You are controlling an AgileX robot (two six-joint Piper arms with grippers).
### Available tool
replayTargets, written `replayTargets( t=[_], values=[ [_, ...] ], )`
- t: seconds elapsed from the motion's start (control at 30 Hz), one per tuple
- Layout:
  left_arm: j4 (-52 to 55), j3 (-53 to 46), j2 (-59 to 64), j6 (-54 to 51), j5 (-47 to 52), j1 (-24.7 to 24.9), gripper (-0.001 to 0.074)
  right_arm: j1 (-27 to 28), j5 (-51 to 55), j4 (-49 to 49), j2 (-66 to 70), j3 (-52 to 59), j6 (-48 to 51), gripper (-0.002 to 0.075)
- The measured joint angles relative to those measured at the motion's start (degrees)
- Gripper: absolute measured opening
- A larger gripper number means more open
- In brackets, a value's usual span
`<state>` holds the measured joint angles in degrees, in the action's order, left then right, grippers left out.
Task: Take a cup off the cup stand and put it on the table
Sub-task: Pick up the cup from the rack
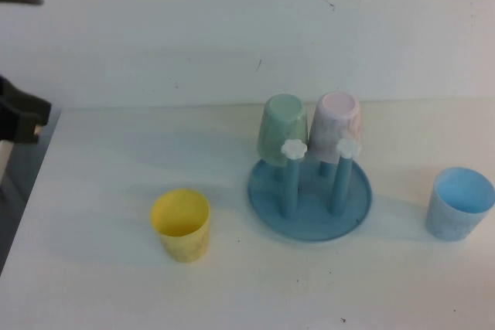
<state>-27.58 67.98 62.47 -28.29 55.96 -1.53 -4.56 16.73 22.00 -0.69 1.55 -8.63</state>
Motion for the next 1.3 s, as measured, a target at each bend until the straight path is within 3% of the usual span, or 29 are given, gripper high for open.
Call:
replayTargets(
  t=[0.13, 0.4, 0.57, 0.63, 0.73, 0.9, 0.97, 1.1, 1.3],
  values=[
    [2.28, 7.23, 7.38, 0.28, 1.62, 5.45, -0.0002, 0.0, 0.14, 0.0, 0.0, 0.0, 0.0, 0.0154],
    [15.39, 19.22, 19.63, 8.66, 2.38, 22.94, -0.0002, 0.0, 0.18, 0.0, 0.0, 0.0, 0.0, 0.0154],
    [24.68, 27.77, 28.03, 15.12, 5.9, 29.43, 0.0008, 0.0, 0.18, 0.09, 0.0, 0.0, 0.0, 0.0154],
    [26.75, 31.75, 31.81, 16.8, 7.8, 30.83, 0.0047, 0.0, 0.18, 0.09, 0.0, 0.0, 0.0, 0.0154],
    [25.61, 37.27, 37.25, 17.94, 10.16, 31.74, 0.0176, 0.0, 0.18, 0.09, 0.0, 0.0, 0.0, 0.0154],
    [24.0, 44.96, 44.6, 18.55, 11.27, 32.09, 0.052, 0.0, 0.27, 0.5, 0.0, 0.0, 0.02, 0.0154],
    [23.76, 47.45, 47.09, 19.09, 11.27, 32.22, 0.0603, 0.0, 0.41, 1.13, 0.0, 0.0, 0.14, 0.0154],
    [22.91, 51.59, 51.92, 19.87, 9.58, 32.24, 0.0653, 0.0, 0.59, 1.5, 0.0, 0.0, 0.26, 0.0154],
    [22.77, 53.85, 57.58, 21.36, 6.13, 32.24, 0.0663, 0.0, 0.59, 1.63, 0.0, 0.0, 0.34, 0.0154]
  ],
)
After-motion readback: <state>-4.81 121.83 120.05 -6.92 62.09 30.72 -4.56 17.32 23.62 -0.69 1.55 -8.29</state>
